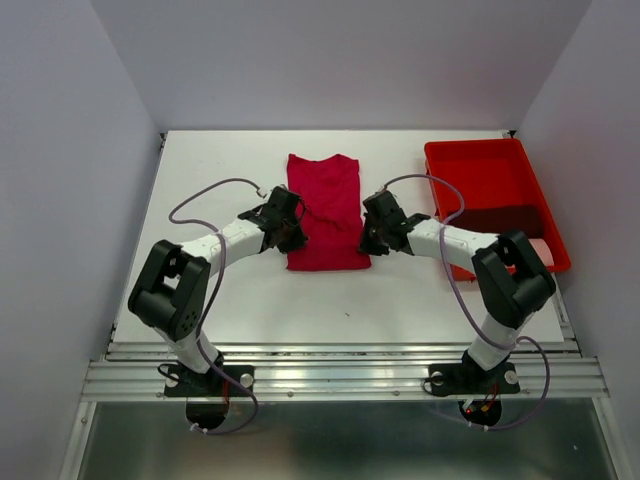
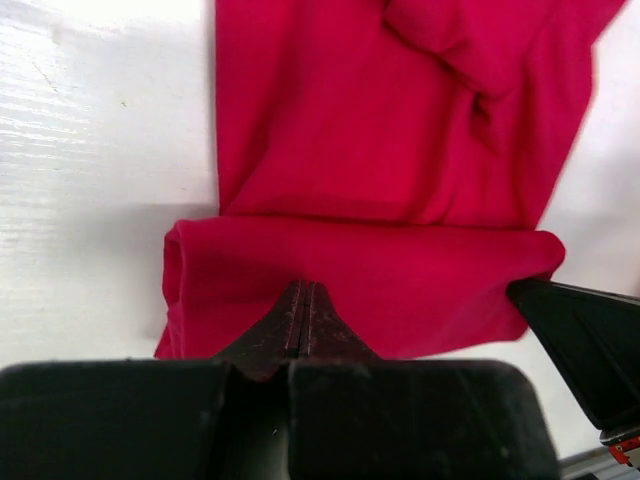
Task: Roll the t-shirts
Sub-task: Roll the T-shirt to the center of the board.
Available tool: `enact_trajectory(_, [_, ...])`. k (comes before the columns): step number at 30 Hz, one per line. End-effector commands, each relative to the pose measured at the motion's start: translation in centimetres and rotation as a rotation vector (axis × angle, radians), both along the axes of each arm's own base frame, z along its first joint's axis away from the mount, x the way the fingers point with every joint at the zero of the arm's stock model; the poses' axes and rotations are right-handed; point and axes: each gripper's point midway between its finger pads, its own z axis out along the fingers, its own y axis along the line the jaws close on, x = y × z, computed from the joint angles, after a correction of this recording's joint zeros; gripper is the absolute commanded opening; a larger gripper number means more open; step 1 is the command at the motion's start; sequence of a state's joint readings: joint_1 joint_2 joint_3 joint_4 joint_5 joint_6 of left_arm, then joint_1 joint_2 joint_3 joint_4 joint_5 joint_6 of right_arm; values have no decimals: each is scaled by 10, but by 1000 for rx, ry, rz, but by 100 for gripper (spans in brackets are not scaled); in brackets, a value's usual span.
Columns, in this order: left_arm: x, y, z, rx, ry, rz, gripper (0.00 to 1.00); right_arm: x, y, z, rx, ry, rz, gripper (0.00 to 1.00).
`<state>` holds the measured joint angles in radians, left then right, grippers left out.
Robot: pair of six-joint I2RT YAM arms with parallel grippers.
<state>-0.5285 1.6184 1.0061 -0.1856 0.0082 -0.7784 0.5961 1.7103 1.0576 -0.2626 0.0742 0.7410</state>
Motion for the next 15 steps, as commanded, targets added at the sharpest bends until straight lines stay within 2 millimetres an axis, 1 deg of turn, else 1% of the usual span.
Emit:
enact_trajectory(1, [15, 0, -9, 42, -28, -15, 0, 19, -3, -9, -36, -32, -55, 1])
enact_trajectory(2, [14, 2, -13, 57, -18, -16, 0, 18, -5, -16, -50, -19, -60, 1])
enact_trajectory(4, [12, 4, -15, 72, -13, -20, 0, 15, -9, -22, -67, -10, -69, 1])
enact_trajectory(5, [11, 8, -15, 84, -20, -21, 0, 14, -10, -21, -65, -11, -70, 1])
enact_trajectory(6, [12, 9, -7, 81, -39, -17, 0, 11, -12, -21, -67, -9, -72, 1])
enact_trajectory(7, [10, 12, -5, 87, -45, -15, 0, 11, -13, -12, -54, -26, -73, 1])
enact_trajectory(9, [8, 17, 1, 103, -59, -12, 0, 8, -14, -2, -44, -41, -72, 1])
enact_trajectory(10, [8, 18, 11, 93, -83, -12, 0, 7, -14, 2, -35, -48, -67, 1])
enact_trajectory(11, [7, 18, 16, 88, -94, -12, 0, 6, -14, 16, -16, -74, -61, 1])
enact_trajectory(12, [6, 19, 26, 78, -118, -12, 0, 6, -13, 23, -4, -86, -55, 1])
enact_trajectory(14, [3, 21, 33, 68, -129, -8, 0, 3, -12, 33, 19, -106, -47, 1])
enact_trajectory(15, [1, 21, 36, 58, -136, -10, 0, 3, -11, 44, 42, -125, -45, 1])
